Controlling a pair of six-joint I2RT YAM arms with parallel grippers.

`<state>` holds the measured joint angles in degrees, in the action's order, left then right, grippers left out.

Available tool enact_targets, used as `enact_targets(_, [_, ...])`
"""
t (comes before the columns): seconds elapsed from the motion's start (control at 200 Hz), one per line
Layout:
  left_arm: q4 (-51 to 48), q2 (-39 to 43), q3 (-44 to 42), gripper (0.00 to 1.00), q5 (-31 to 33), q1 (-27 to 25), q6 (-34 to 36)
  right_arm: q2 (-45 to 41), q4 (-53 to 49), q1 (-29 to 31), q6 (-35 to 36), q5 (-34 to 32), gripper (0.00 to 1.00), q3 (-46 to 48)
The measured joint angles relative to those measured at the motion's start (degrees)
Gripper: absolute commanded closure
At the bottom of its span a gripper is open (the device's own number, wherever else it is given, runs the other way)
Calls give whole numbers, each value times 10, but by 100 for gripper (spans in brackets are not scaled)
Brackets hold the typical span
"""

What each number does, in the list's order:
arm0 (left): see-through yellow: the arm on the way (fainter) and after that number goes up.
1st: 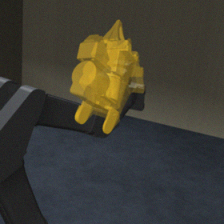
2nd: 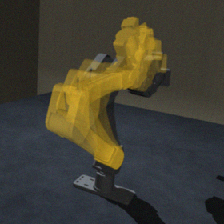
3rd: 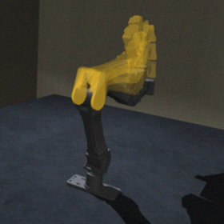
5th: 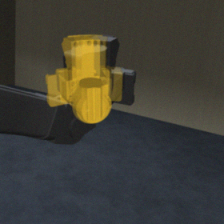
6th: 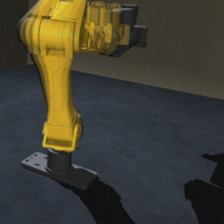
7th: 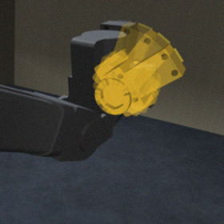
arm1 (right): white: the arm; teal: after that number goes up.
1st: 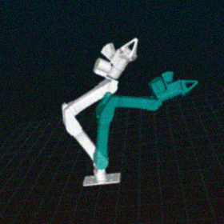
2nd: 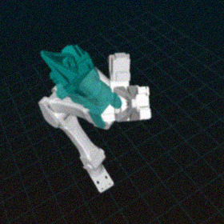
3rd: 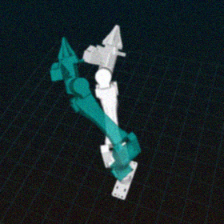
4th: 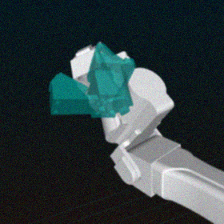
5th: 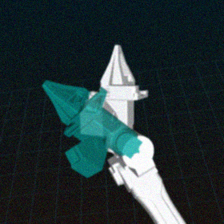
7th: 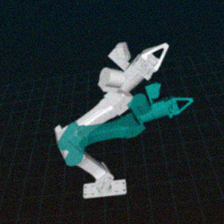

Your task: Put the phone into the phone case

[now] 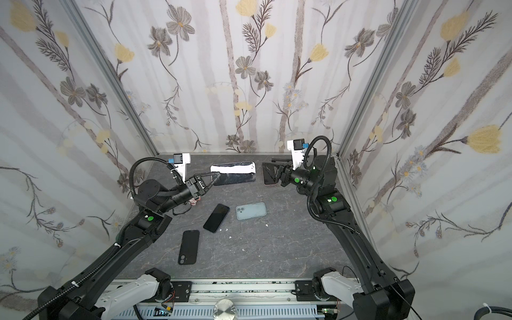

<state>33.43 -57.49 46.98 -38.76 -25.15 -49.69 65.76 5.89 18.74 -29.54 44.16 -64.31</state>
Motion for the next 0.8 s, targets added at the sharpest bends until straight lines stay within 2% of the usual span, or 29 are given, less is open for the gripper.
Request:
enact_targets(0.155, [46, 0, -7, 100, -14, 0, -17, 9, 66, 3, -61, 102, 37, 10])
enact_targets(0.285, [61, 0, -15, 100, -20, 0, -28, 11, 97, 17, -81, 150, 54, 10])
enact_targets(0.37, [69, 1, -19, 100, -24, -1, -30, 20, 106, 28, -90, 161, 60, 7])
enact_targets(0.435, [70, 3, -22, 100, -25, -2, -30, 31, 106, 36, -90, 173, 70, 1])
enact_targets(0.554, [76, 8, -23, 100, -29, -2, -31, 46, 105, 47, -95, 179, 83, -11])
enact_targets(0.724, [83, 13, -26, 100, -32, -2, -28, 47, 106, 52, -108, 196, 97, -18])
enact_targets(0.734, [83, 14, -27, 98, -32, -2, -27, 47, 106, 52, -108, 198, 97, -18])
enact_targets(0.799, [78, 19, -28, 58, -29, -2, -23, 47, 103, 52, -110, 199, 100, -21])
